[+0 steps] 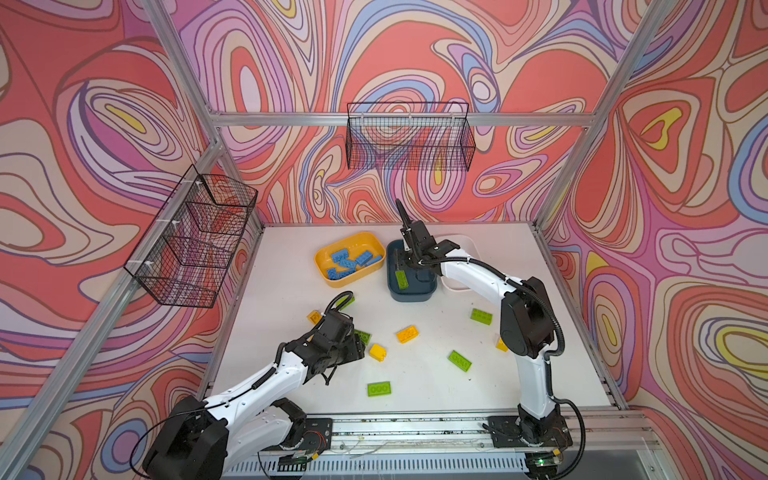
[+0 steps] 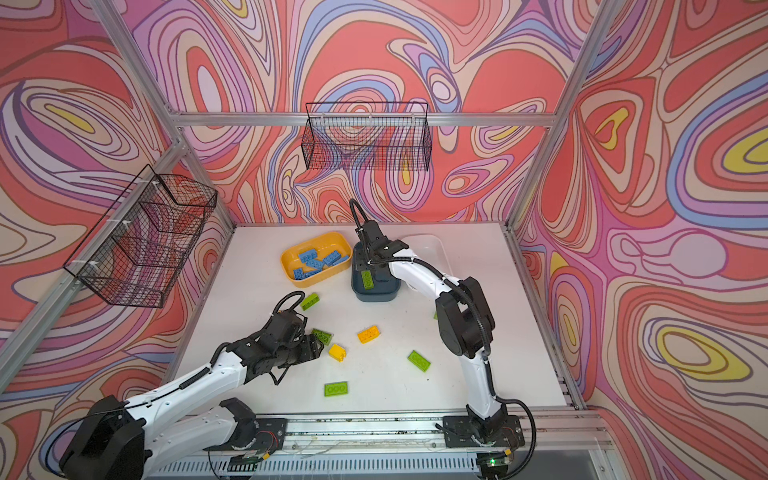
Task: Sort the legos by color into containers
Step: 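Drop the green brick into the teal tub while the left gripper reaches out, then lower the left gripper onto a lime-green 2x3 brick while the right arm withdraws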
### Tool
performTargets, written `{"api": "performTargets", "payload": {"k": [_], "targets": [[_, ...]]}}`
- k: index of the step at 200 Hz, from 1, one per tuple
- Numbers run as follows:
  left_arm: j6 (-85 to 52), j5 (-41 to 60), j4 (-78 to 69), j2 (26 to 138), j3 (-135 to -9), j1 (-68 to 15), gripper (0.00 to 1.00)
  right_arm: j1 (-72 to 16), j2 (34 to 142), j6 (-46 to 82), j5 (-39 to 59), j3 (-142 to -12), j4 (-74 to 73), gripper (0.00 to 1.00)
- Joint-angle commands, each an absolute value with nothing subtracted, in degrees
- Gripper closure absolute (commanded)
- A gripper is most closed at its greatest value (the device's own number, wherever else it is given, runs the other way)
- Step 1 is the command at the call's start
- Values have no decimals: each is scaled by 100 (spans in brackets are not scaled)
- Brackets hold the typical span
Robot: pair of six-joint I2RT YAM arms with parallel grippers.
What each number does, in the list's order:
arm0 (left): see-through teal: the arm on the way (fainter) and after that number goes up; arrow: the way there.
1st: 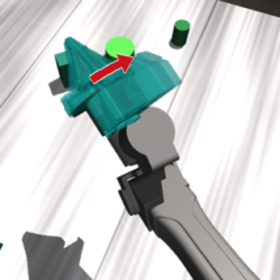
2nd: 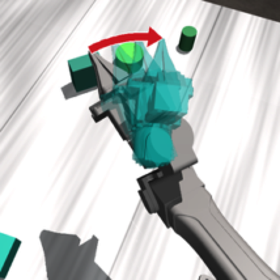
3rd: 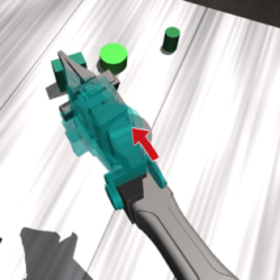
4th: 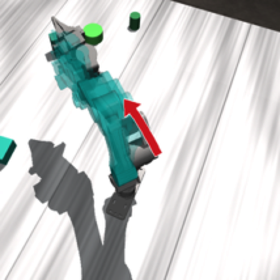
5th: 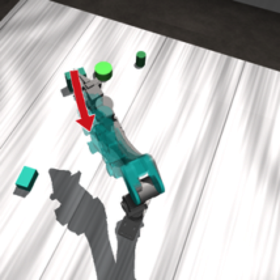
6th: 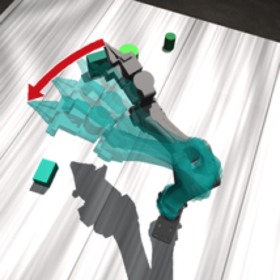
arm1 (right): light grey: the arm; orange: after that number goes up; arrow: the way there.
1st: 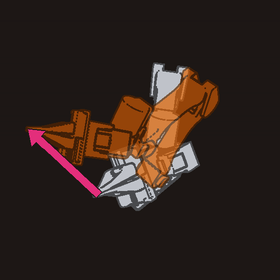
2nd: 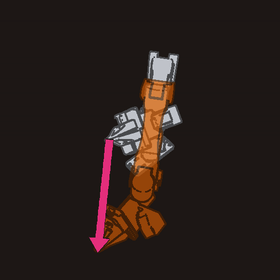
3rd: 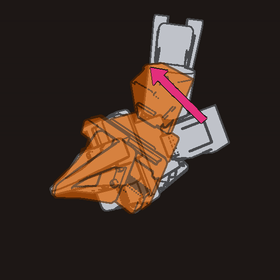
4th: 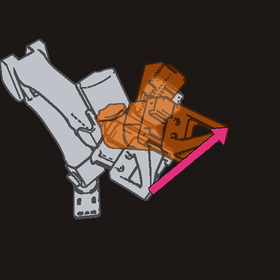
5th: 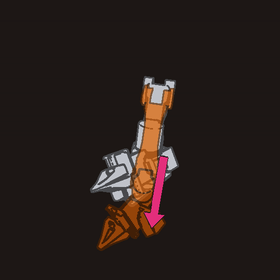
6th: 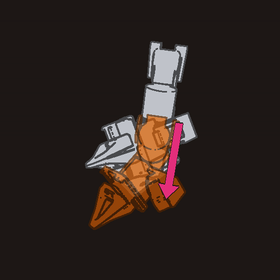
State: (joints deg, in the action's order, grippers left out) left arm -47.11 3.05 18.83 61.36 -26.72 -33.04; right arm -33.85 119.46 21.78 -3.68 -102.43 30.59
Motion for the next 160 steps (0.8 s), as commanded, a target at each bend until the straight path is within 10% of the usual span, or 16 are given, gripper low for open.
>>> {"api": "performTargets", "payload": {"k": [1,160], "targets": [[-4904,284,1561,6313,-2698,-3331,27,-3349,11741,2161,-485,-10203,3151,31],[-4755,-378,730,9099,-4136,-3655,37,-3325,9021,2336,-438,-7061,2045,29]]}}
